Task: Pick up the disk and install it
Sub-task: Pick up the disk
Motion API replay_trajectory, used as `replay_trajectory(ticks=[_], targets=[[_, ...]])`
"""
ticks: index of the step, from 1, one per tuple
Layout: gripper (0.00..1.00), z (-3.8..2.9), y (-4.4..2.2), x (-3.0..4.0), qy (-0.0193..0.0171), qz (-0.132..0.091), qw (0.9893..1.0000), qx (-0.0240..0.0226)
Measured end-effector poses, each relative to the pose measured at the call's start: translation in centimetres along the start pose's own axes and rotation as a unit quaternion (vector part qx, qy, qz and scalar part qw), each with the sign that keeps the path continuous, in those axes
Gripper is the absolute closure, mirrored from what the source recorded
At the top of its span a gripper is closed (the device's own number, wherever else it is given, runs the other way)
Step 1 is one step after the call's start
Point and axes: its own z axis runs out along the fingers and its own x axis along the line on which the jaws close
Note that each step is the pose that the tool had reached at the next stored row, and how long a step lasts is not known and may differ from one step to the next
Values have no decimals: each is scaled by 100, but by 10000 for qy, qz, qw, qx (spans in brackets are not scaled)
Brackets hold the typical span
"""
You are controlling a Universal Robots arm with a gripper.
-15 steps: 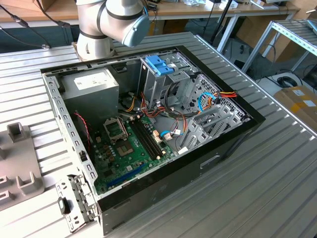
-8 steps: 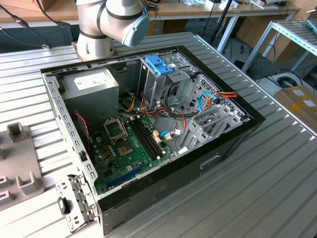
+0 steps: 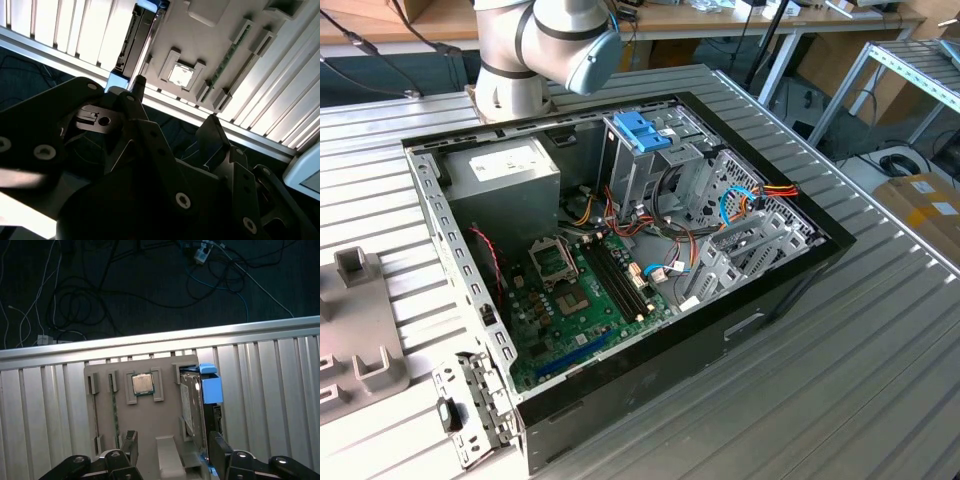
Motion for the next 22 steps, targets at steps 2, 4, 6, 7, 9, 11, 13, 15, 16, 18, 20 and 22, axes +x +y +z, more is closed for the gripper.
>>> replay_trajectory(ticks=[2,4,6,7,9,11,13,15,16,18,20,22], targets=[[33,5,0,-2,0,0,10000,0],[33,11,0,-2,0,0,10000,0],[33,17,0,-3,0,0,10000,0],[33,19,0,-3,0,0,10000,0],[33,24,0,-3,0,0,10000,0],[33,29,-1,-3,0,0,10000,0],[33,33,-1,-3,0,0,10000,0],[33,37,-1,-3,0,0,10000,0],[33,40,-1,-3,0,0,10000,0],[33,44,-1,-3,0,0,10000,0],[33,47,-1,-3,0,0,10000,0],[33,52,-1,-3,0,0,10000,0]])
